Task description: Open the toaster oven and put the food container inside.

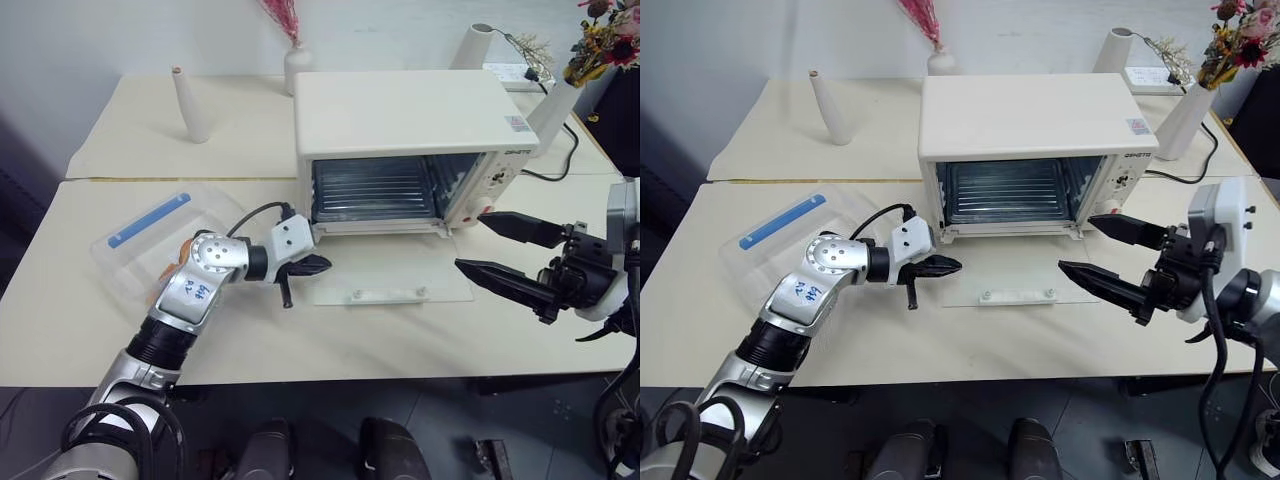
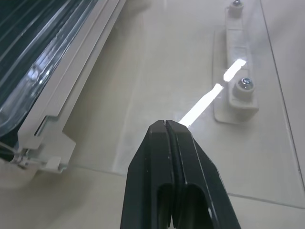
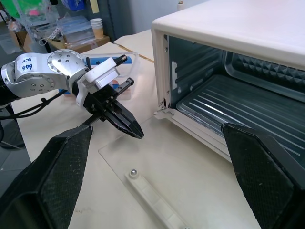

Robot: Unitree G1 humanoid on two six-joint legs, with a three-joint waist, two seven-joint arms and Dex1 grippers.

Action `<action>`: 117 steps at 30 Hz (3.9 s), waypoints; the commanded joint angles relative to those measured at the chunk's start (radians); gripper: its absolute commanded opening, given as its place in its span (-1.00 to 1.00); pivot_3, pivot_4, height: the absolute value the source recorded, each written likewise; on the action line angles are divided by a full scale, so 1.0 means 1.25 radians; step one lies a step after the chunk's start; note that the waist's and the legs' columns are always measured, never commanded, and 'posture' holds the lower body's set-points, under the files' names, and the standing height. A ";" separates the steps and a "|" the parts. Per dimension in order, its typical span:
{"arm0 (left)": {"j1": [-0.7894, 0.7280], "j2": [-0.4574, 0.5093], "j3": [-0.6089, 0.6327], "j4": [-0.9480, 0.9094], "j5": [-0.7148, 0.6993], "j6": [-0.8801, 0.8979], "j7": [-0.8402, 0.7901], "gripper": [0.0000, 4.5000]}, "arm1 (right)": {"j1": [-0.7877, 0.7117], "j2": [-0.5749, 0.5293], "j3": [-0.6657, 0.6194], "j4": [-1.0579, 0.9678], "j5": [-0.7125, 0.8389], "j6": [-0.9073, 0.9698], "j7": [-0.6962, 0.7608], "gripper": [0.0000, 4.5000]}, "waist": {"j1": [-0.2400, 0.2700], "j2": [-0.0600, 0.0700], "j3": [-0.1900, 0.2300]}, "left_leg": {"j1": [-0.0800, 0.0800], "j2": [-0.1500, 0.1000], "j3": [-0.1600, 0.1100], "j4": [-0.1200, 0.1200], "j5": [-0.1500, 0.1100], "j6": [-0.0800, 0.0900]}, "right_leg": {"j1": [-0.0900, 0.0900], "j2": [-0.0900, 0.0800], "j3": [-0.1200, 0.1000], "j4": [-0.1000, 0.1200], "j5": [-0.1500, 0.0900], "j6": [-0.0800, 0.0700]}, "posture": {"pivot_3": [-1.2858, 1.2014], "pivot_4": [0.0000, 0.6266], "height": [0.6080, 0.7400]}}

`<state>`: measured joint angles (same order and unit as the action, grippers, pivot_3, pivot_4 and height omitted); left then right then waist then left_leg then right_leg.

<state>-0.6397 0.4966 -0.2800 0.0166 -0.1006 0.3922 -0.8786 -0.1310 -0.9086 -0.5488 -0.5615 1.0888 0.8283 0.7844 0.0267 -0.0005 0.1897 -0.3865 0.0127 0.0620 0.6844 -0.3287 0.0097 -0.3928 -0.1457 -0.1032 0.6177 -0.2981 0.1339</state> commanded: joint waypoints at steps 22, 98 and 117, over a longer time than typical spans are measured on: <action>0.132 -0.016 0.881 -0.734 -0.229 0.968 0.489 0.98 | -0.218 0.010 0.270 0.176 -0.146 -0.074 0.179 1.00 | 0.000 -0.002 0.001 | 0.000 -0.001 -0.010 0.001 0.000 -0.001 | 0.001 -0.001 -0.002 0.000 0.000 0.000 | 0.03 -0.52 1.00; -0.078 0.064 0.450 -0.273 -0.837 0.978 0.915 -0.97 | -0.037 -0.032 0.068 0.010 -0.080 0.014 0.037 1.00 | 0.001 -0.012 0.001 | 0.000 -0.002 -0.010 -0.001 0.001 -0.002 | 0.000 -0.002 -0.001 0.001 0.000 0.000 | 0.03 -0.52 1.00; -0.285 -0.055 0.230 -0.107 -0.651 0.942 0.759 -0.97 | 0.066 -0.042 -0.054 -0.034 -0.048 0.016 0.002 1.00 | 0.003 -0.012 0.001 | -0.001 -0.001 -0.003 -0.001 0.001 -0.003 | 0.000 -0.001 -0.001 0.000 0.000 0.000 | 0.03 -0.52 1.00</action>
<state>-0.9593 0.4330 0.0092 -0.1130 -0.9424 1.6083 0.1087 -0.0512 -0.9362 -0.5613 -0.5822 1.0049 0.8530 0.7823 0.0300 -0.0160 0.1909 -0.3872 0.0110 0.0583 0.6831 -0.3276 0.0064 -0.3928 -0.1467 -0.1046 0.6180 -0.2982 0.1336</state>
